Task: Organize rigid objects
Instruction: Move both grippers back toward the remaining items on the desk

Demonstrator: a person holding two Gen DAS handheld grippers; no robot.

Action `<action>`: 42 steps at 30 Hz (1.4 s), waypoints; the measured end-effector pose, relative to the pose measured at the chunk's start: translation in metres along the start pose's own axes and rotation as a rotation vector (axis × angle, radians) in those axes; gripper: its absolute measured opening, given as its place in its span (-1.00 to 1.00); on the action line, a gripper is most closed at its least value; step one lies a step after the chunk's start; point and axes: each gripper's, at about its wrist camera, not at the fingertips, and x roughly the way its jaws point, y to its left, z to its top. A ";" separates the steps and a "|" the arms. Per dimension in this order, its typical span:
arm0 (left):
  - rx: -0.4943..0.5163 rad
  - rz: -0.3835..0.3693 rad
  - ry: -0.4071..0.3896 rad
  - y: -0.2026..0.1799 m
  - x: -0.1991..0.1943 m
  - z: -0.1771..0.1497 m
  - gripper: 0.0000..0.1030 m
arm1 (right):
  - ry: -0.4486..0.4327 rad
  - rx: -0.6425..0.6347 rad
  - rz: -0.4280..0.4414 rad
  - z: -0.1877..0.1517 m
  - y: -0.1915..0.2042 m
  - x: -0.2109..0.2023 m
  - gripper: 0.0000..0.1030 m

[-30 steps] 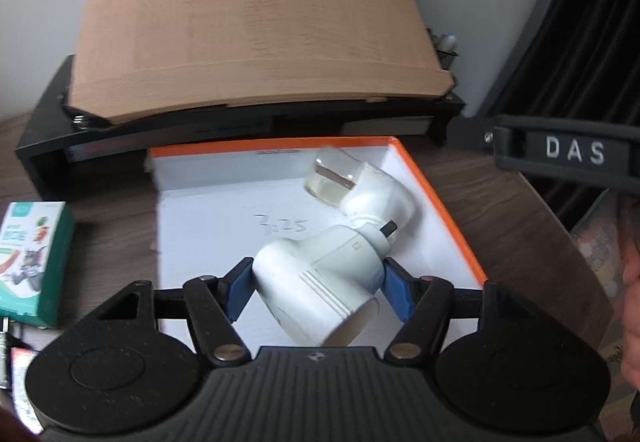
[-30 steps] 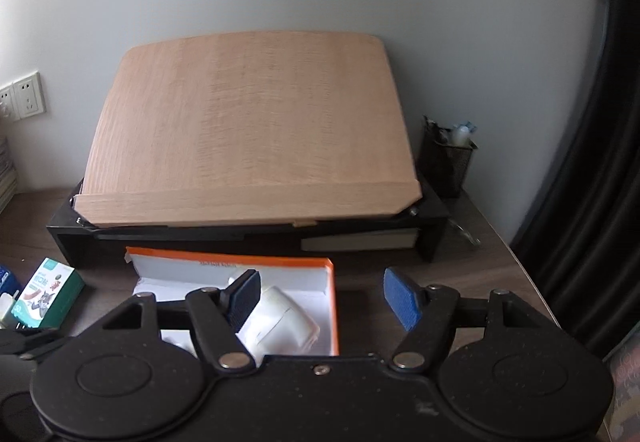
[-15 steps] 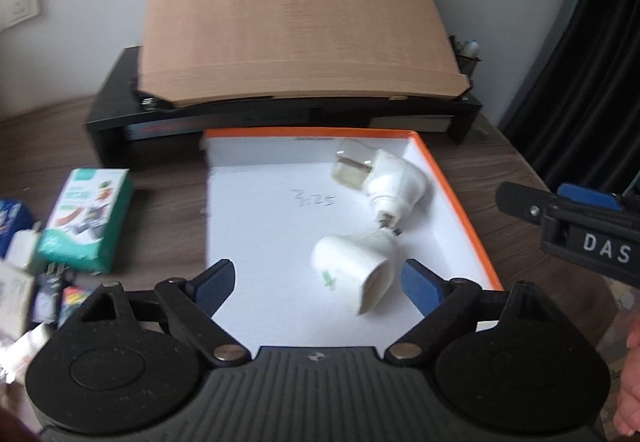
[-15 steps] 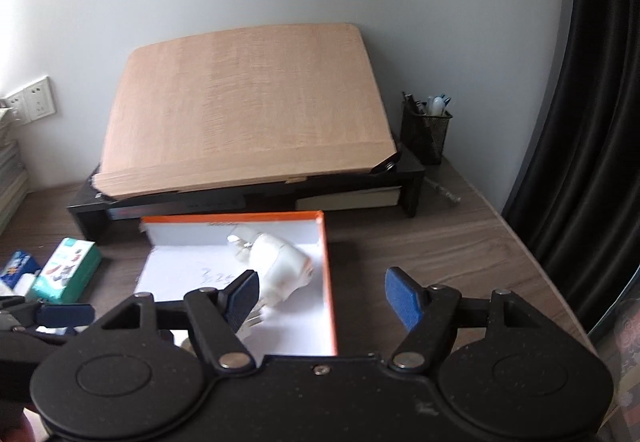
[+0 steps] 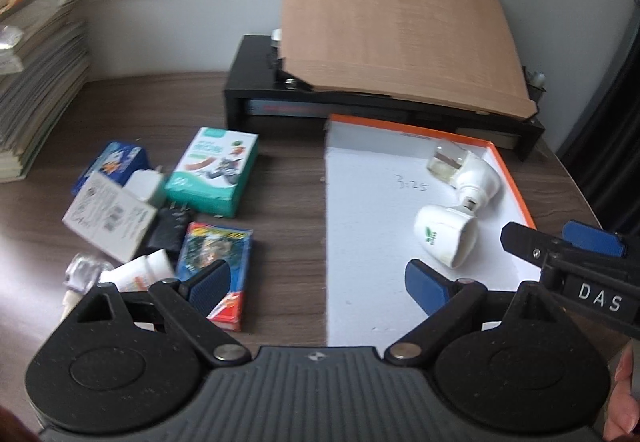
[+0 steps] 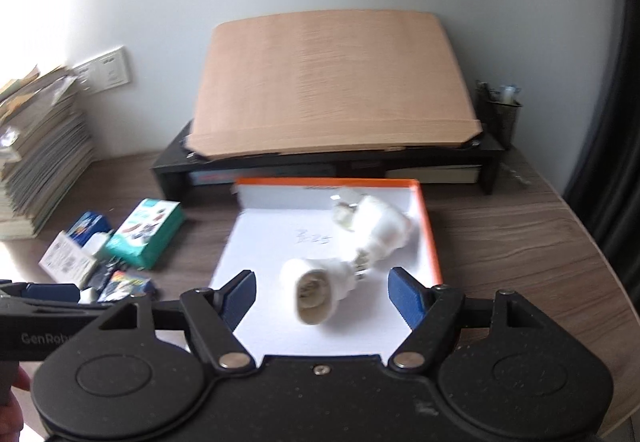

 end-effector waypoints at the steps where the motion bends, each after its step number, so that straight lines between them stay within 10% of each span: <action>1: -0.008 0.011 -0.001 0.005 -0.002 -0.002 0.87 | 0.003 -0.005 0.014 -0.001 0.004 0.001 0.68; 42: -0.177 0.139 -0.009 0.108 -0.022 -0.029 0.87 | 0.086 -0.127 0.180 -0.020 0.112 0.028 0.68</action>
